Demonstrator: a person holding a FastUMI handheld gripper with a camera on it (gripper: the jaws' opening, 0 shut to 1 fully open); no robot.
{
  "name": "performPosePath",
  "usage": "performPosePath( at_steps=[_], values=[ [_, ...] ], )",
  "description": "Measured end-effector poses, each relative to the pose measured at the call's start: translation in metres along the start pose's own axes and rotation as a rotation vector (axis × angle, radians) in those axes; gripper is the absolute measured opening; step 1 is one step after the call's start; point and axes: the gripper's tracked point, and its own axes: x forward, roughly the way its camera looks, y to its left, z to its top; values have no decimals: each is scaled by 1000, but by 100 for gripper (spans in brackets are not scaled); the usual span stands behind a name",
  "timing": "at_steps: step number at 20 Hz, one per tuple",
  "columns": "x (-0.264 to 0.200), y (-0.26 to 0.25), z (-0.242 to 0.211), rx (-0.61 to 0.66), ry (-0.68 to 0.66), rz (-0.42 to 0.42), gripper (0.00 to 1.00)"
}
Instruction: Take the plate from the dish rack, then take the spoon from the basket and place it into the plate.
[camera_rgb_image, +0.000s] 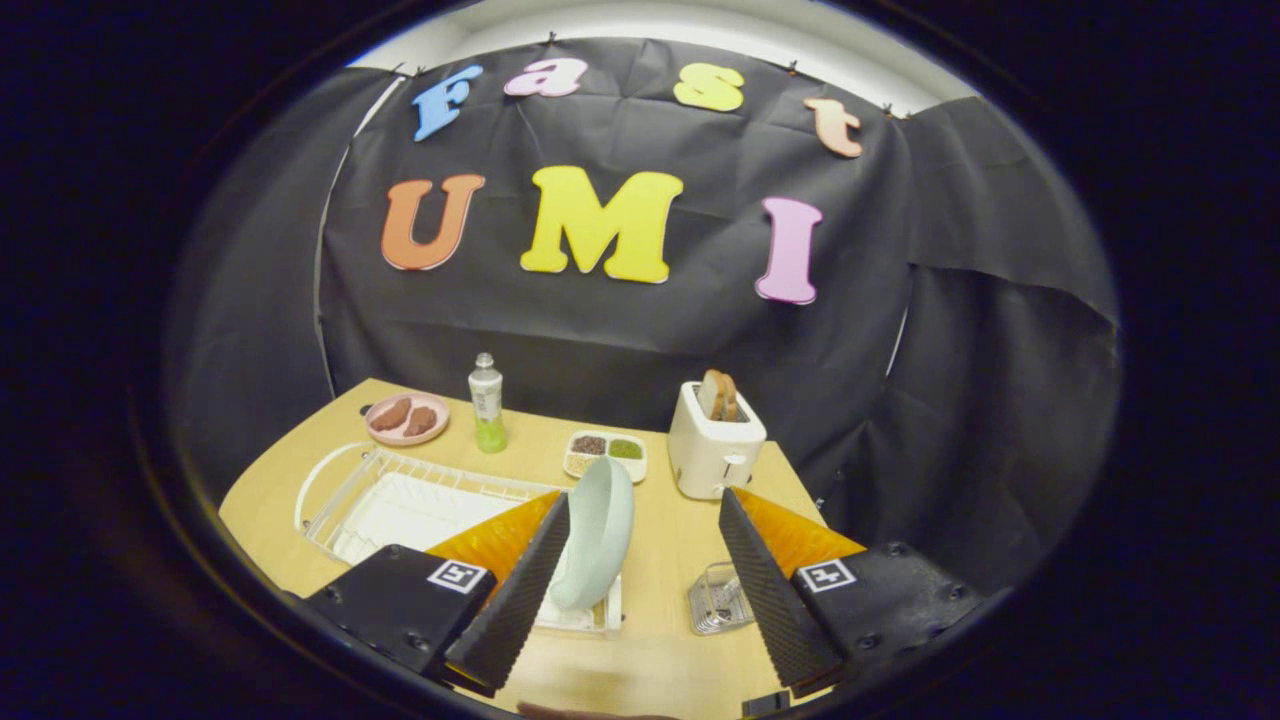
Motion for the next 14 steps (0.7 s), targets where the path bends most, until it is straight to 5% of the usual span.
performPosePath(
  at_steps=[10,13,14],
  values=[
    [89,-5,-13,-112,431,-153,61],
    [94,4,-12,-101,498,-174,24],
    [96,4,-10,-119,512,-190,23]
  ],
)
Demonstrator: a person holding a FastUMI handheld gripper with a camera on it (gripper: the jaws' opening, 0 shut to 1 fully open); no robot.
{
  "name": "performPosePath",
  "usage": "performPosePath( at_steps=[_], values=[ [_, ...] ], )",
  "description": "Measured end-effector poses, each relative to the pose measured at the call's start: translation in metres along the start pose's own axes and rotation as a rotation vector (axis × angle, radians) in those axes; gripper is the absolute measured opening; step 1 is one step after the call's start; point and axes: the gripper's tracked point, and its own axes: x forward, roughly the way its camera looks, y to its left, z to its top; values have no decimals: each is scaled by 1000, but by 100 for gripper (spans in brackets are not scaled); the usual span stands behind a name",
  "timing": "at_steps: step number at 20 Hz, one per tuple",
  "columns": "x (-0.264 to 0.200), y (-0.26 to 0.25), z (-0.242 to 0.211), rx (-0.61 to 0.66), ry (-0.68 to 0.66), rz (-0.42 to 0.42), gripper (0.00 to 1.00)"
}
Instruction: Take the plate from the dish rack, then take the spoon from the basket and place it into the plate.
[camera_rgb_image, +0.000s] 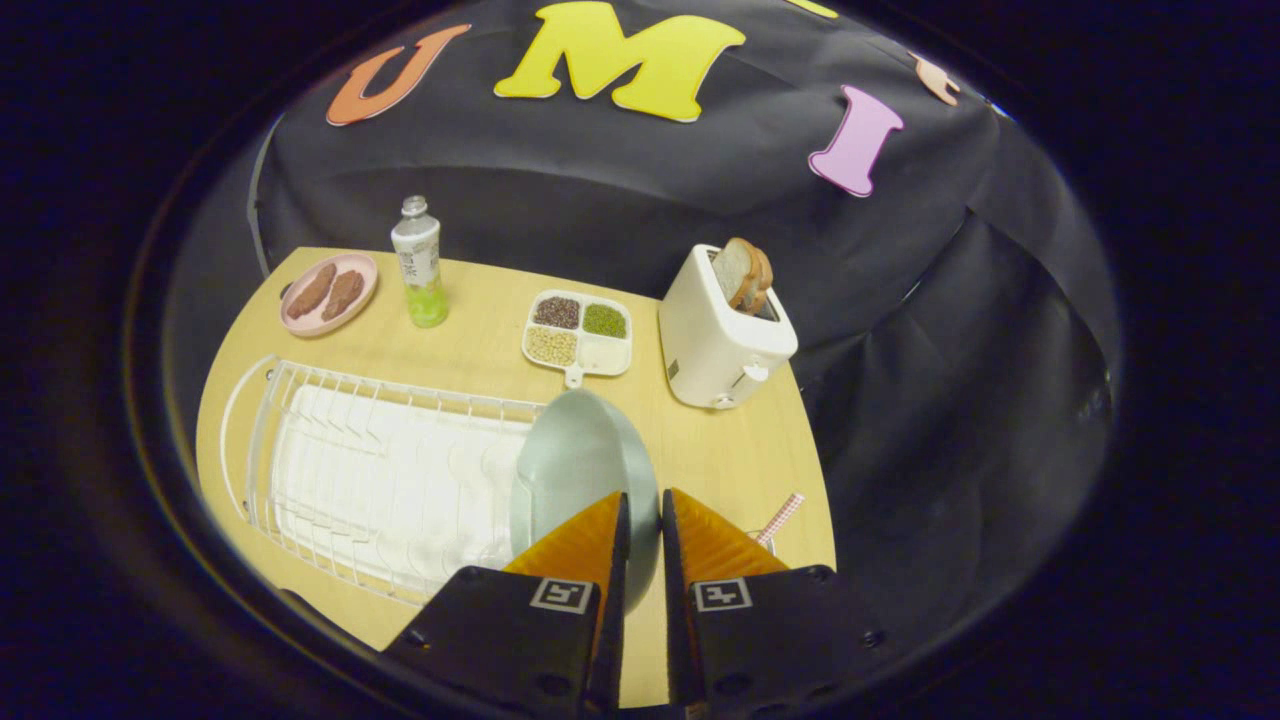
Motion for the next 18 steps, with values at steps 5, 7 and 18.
performPosePath(
  at_steps=[5,7,18],
  values=[
    [15,-1,-9,5,120,-61,23],
    [18,-2,-8,10,130,-78,23],
    [-6,24,-5,-94,54,-244,14]
  ],
)
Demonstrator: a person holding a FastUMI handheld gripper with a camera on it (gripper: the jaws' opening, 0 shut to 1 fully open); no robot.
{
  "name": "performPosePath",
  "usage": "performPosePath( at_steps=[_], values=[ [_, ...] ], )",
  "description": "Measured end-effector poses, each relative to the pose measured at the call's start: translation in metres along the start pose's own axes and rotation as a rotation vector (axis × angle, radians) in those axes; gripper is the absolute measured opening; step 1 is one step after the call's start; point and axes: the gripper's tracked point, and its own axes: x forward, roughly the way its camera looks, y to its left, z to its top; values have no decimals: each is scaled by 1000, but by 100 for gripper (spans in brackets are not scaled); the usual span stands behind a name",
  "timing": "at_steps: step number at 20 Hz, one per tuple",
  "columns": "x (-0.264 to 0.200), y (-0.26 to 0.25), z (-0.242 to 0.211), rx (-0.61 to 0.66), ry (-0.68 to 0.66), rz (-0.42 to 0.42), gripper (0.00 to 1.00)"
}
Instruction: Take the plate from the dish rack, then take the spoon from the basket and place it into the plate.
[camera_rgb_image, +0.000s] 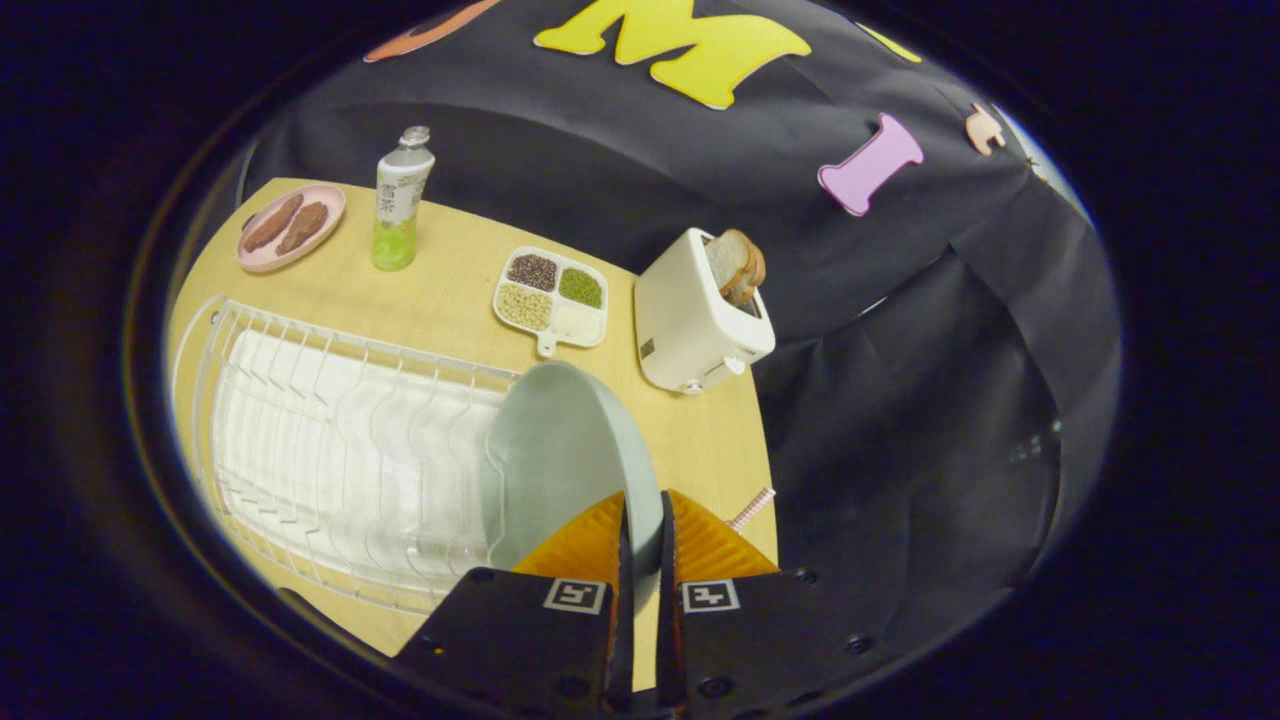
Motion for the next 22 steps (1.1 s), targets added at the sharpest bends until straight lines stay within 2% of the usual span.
performPosePath(
  at_steps=[4,13,17,22],
  values=[
    [-11,7,2,3,-38,-78,14],
    [-27,-7,-5,133,-127,-176,14],
    [-43,-18,-13,176,-177,-131,14],
    [-80,-26,-36,232,-279,26,14]
  ],
)
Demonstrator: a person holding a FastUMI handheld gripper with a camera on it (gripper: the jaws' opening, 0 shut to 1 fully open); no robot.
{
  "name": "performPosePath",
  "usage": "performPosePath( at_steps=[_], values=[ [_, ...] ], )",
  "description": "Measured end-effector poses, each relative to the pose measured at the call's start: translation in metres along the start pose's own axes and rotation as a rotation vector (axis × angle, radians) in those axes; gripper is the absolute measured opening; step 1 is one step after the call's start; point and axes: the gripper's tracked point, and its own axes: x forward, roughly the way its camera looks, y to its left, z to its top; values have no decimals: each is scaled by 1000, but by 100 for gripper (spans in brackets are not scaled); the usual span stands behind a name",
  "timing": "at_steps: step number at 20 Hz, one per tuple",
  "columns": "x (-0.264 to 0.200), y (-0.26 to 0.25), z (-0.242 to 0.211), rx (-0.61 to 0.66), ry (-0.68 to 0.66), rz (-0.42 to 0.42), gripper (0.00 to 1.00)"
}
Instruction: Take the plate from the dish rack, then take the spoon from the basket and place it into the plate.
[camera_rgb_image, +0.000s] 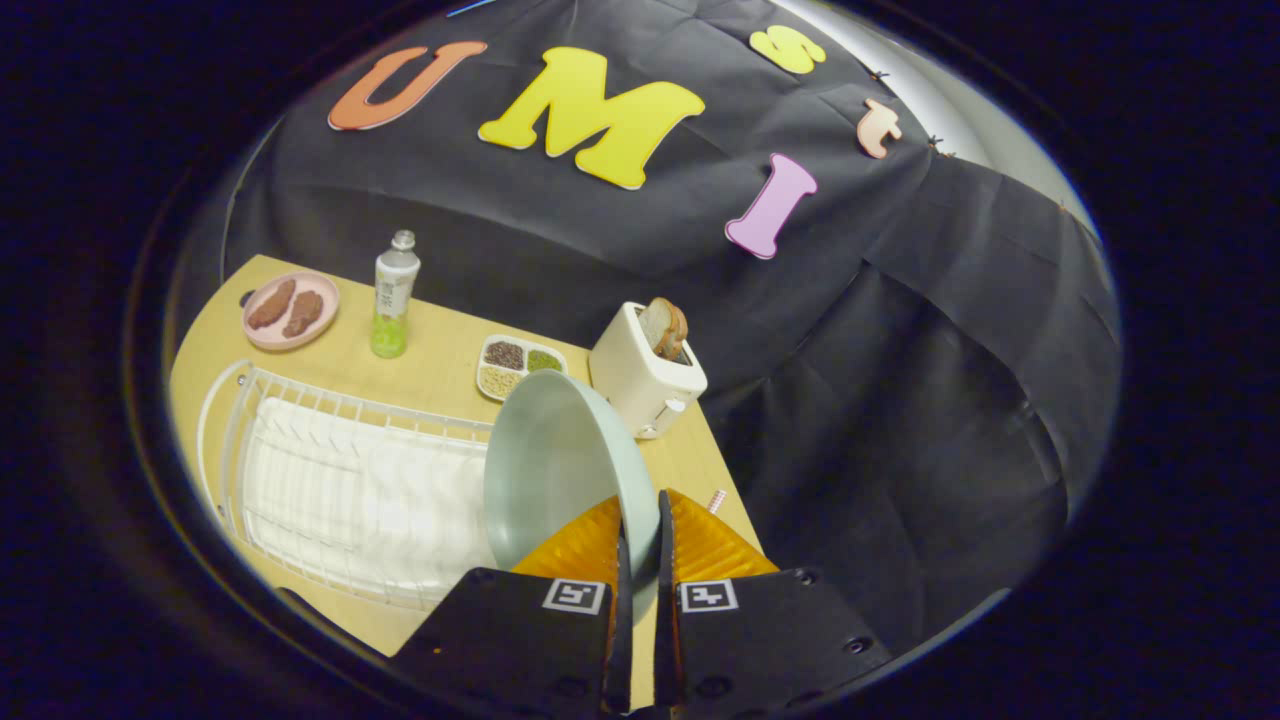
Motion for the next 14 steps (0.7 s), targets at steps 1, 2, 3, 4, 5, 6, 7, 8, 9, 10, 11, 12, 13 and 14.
performPosePath(
  at_steps=[1,2,3,4,5,6,7,8,9,10,11,12,13,14],
  values=[
    [-11,-1,-4,17,-19,37,14],
    [-22,-3,-9,32,-37,75,14],
    [-35,-5,-13,41,-58,119,14],
    [-46,-5,-18,57,-83,163,14],
    [-59,-7,-22,86,-103,205,14],
    [-73,-10,-27,110,-127,244,14],
    [-84,-13,-33,138,-144,280,14],
    [-91,-13,-41,174,-159,320,14],
    [-98,-12,-49,198,-164,363,14],
    [-103,-10,-60,224,-168,409,14],
    [-105,-7,-72,245,-164,454,14],
    [-106,-4,-86,277,-160,496,14],
    [-105,1,-100,301,-157,529,14],
    [-101,5,-115,321,-146,548,14]
  ],
)
